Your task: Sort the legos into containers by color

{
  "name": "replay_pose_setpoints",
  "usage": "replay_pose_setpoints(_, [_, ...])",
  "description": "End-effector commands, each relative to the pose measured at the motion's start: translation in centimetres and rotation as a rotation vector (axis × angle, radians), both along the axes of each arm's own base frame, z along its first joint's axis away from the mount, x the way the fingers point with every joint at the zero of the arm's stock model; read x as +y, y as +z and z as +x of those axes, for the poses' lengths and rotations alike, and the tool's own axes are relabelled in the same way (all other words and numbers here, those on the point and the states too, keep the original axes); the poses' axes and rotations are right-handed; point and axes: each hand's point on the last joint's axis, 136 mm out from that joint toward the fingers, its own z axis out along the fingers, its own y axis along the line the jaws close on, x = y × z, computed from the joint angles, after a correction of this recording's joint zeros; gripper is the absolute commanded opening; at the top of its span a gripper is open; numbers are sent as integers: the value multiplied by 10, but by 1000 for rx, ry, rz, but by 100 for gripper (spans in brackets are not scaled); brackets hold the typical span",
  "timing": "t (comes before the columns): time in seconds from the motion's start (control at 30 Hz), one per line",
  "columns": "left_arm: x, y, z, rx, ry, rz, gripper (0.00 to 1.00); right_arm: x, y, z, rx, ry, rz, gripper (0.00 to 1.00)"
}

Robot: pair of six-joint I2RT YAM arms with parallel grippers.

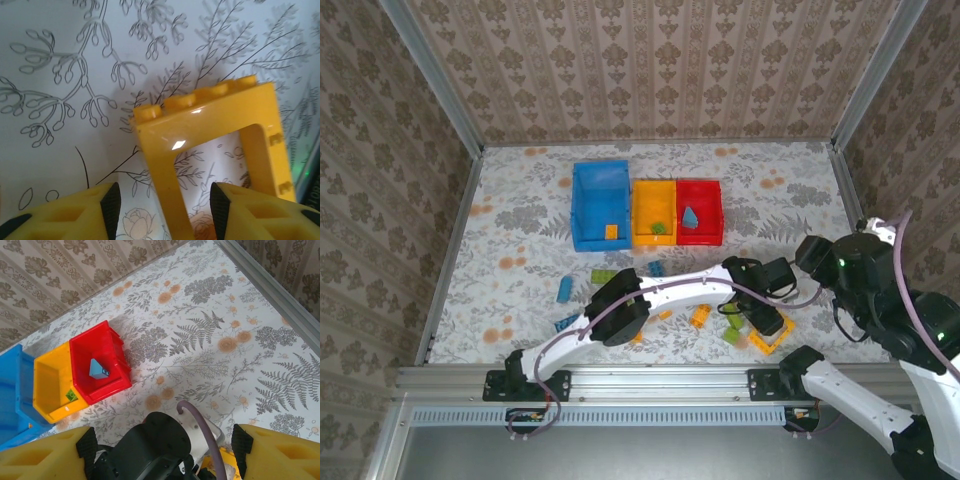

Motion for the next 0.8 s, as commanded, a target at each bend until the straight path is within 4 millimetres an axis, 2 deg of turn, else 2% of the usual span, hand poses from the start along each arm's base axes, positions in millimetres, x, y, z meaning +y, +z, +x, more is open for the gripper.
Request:
replay_pose_setpoints(0.0, [-1, -3, -6, -11, -23, 22, 47, 1, 1, -3, -10, 15, 18, 74])
replay_pose_setpoints(0.23, [-2, -5, -5, -12, -20, 21, 30, 4, -5, -3, 1, 20, 27, 71])
replay_pose_setpoints(0.4, [-7, 10, -1, -32, -11, -14, 17, 7, -9, -1, 12, 33, 27, 69])
replay_pose_setpoints(0.5, [-9, 25, 8, -58, 14, -43, 11, 8, -9, -1, 13, 41, 22, 67])
replay_pose_setpoints(0.6, [-8, 45, 22, -88, 55, -71, 9, 9, -5, 0, 8, 59, 12, 66])
replay_pose_setpoints(0.77, [10, 93, 65, -156, 177, -114, 6, 20, 14, 8, -29, 135, -7, 65])
